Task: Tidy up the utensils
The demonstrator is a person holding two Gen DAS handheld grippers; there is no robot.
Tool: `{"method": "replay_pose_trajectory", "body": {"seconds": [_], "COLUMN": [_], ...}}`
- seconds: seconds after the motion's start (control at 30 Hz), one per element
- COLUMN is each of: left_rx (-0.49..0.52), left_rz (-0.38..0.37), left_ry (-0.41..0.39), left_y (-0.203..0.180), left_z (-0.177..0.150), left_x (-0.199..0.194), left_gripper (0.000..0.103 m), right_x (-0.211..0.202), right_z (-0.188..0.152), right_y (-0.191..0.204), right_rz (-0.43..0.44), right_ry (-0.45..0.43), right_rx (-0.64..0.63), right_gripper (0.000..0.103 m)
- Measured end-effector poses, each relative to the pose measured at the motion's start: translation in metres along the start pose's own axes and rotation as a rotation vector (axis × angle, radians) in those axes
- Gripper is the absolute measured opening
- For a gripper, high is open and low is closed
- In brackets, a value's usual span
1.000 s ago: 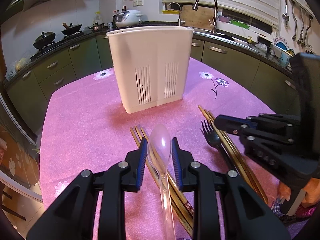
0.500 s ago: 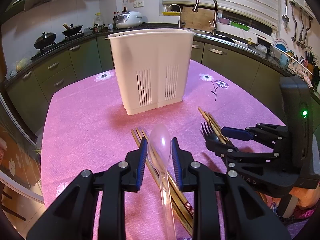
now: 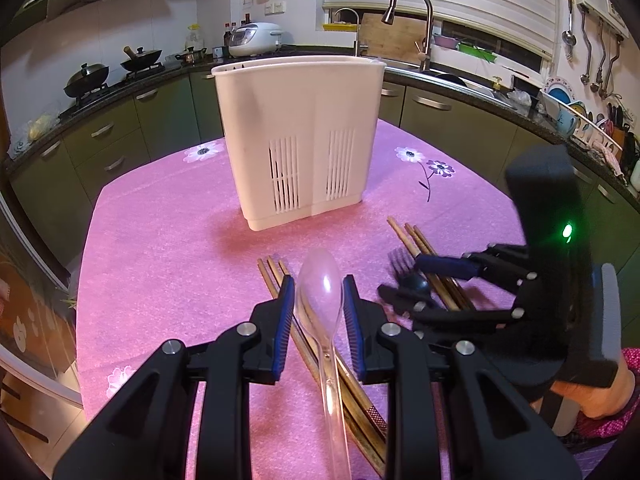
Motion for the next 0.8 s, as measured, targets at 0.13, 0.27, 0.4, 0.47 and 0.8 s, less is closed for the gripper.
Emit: {"method": "replay_pose_trajectory", "body": {"seconds": [0.13, 0.27, 0.4, 0.47, 0.8], "left_rx": [0.000, -0.001, 0.001, 0.000, -0.004], "left_rz": [-0.001, -0.001, -0.001, -0.001, 0.003], "left_ry": [0.001, 0.001, 0.000, -0.001, -0.005], "left_y": [0.000, 0.000, -0.001, -0.001, 0.000], "left_z": [0.000, 0.002, 0.002, 0.002, 0.002], "left_x": [0.000, 0.001, 0.001, 0.000, 0.001], "left_gripper": [0.024, 0.024, 0.024, 0.024, 0.024], "right_x": [0.005, 0.009, 0.010, 0.009, -0.021], "right_z": [0.001, 0.003, 0.004, 0.003, 0.017], "right_y": [-0.003, 0.004, 0.010, 0.011, 0.006], "right_rz": [-0.009, -0.018, -0.003, 0.006, 0.039], "right_ry": [0.020, 0.027, 0.036, 0.036, -0.047], "right_rx": [0.002, -0.043, -0.058, -0.054, -0.022], "right_gripper": [0.047, 0.046, 0.026, 0.025, 0.025]}}
Point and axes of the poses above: each gripper's, at about its wrist camera, not at the fingertips, and x roughly the way its jaws point, y to its left, z to its top, the point moved 3 cm from there along x, roughly the way its jaws point, and after that the axes turned 11 degrees about -y, right-handed, at the moved point
